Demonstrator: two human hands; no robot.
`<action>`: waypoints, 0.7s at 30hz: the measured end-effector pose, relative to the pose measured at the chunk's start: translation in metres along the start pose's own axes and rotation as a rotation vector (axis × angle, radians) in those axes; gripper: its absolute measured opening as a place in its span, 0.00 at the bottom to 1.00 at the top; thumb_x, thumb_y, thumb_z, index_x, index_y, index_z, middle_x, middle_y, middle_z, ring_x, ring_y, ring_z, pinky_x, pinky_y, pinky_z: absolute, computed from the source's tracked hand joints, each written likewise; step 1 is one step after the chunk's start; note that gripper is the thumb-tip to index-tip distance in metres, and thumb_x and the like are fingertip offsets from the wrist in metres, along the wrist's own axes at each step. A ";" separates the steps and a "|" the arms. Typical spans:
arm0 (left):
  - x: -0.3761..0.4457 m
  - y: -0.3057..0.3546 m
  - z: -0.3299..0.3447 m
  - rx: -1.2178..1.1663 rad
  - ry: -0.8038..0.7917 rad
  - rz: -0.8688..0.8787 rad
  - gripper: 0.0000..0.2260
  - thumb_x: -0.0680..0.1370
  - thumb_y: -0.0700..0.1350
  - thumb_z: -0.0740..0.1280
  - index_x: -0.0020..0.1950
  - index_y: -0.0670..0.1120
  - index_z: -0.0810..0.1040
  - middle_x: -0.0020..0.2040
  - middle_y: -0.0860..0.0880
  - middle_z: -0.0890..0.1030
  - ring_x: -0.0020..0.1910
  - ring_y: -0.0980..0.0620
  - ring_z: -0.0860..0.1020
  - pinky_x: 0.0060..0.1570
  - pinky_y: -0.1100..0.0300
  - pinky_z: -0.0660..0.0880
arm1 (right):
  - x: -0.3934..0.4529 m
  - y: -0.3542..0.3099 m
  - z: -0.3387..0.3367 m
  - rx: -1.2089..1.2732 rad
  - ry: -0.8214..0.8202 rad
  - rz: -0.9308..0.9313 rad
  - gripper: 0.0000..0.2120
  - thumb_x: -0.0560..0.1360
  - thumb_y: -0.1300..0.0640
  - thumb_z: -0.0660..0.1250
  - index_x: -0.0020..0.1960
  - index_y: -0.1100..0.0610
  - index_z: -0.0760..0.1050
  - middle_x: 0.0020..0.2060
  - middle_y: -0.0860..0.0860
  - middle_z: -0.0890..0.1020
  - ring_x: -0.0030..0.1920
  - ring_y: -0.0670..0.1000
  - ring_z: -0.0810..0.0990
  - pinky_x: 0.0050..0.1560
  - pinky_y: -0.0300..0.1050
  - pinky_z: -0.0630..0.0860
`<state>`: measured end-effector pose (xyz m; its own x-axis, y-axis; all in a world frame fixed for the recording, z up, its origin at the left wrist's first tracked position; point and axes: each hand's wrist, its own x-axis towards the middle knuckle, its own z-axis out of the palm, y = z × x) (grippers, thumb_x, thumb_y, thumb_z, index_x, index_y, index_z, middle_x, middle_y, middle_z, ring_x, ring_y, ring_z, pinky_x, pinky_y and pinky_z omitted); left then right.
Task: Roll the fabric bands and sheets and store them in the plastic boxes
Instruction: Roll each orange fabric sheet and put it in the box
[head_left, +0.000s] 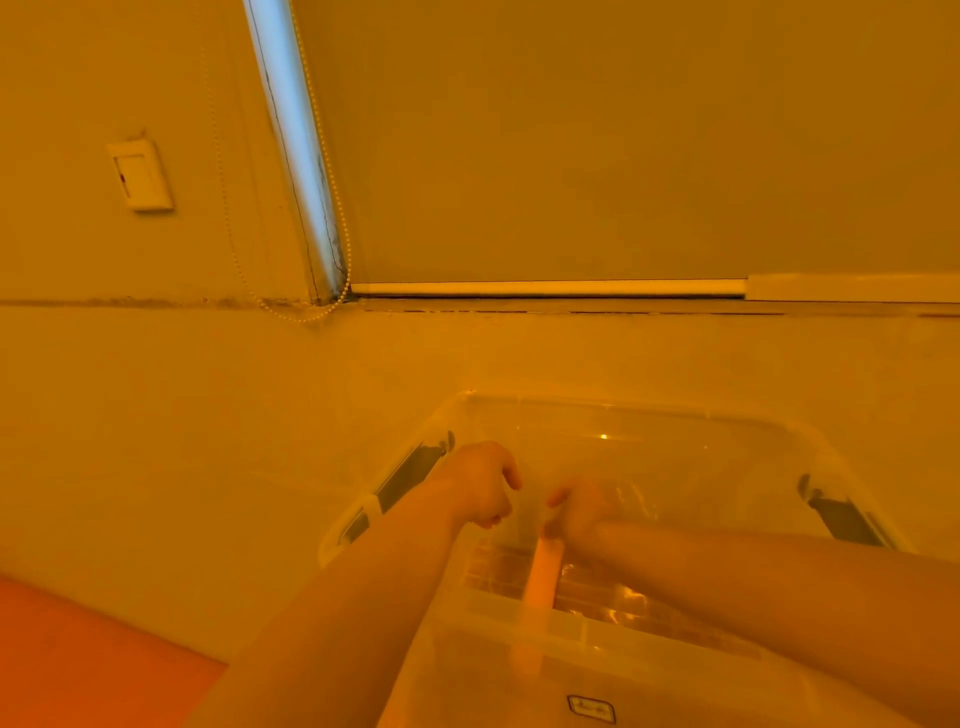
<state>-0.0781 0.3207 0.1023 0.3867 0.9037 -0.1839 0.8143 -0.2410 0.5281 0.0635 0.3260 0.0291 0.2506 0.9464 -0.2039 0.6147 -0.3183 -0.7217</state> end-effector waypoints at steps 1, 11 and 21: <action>0.001 -0.001 0.000 -0.064 0.050 0.017 0.13 0.75 0.32 0.66 0.57 0.43 0.76 0.43 0.42 0.79 0.39 0.50 0.79 0.39 0.57 0.77 | -0.011 -0.005 -0.012 0.076 0.034 0.001 0.16 0.73 0.65 0.71 0.60 0.62 0.74 0.60 0.58 0.77 0.60 0.57 0.76 0.56 0.49 0.74; -0.044 0.050 -0.024 -0.247 0.356 0.157 0.11 0.76 0.36 0.67 0.57 0.45 0.77 0.46 0.46 0.79 0.44 0.49 0.79 0.47 0.52 0.78 | -0.086 -0.021 -0.081 0.575 0.062 -0.088 0.23 0.70 0.70 0.72 0.62 0.57 0.73 0.52 0.53 0.74 0.50 0.53 0.78 0.37 0.45 0.75; -0.162 0.111 -0.008 -0.341 0.474 0.293 0.10 0.79 0.39 0.64 0.60 0.46 0.76 0.47 0.49 0.79 0.44 0.51 0.80 0.45 0.56 0.80 | -0.224 -0.022 -0.157 0.778 0.195 -0.254 0.21 0.71 0.69 0.71 0.62 0.56 0.75 0.59 0.55 0.74 0.55 0.56 0.78 0.44 0.47 0.81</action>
<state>-0.0536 0.1504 0.1980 0.2758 0.8944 0.3520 0.4912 -0.4459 0.7483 0.1106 0.1122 0.1946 0.3428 0.9348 0.0929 -0.0029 0.1000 -0.9950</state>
